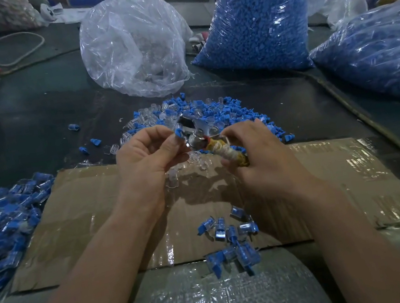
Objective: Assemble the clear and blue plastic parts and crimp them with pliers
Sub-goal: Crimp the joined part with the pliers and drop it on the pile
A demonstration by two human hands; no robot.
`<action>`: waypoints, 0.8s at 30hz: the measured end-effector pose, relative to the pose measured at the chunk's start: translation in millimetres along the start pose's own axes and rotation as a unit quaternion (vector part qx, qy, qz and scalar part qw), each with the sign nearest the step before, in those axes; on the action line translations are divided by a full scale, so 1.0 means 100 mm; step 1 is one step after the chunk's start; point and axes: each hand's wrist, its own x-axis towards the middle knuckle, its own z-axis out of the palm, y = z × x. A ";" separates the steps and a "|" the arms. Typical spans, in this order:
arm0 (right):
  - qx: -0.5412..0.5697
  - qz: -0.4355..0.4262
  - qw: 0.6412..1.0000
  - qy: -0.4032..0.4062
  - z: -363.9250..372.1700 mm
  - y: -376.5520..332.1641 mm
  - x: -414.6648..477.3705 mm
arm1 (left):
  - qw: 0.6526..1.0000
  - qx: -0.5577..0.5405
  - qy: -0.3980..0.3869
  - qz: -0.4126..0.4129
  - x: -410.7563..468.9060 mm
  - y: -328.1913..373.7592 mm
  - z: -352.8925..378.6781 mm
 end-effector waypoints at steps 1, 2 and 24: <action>0.004 0.000 1.000 -0.002 0.01 0.00 0.00 | 1.000 0.002 -0.001 0.001 0.00 0.00 0.00; 0.012 0.000 1.000 -0.002 0.01 0.00 0.00 | 1.000 0.005 -0.002 0.002 -0.01 0.00 0.00; -0.006 -0.030 0.999 0.018 0.02 -0.03 0.01 | 0.993 0.106 0.018 0.039 -0.07 0.07 0.03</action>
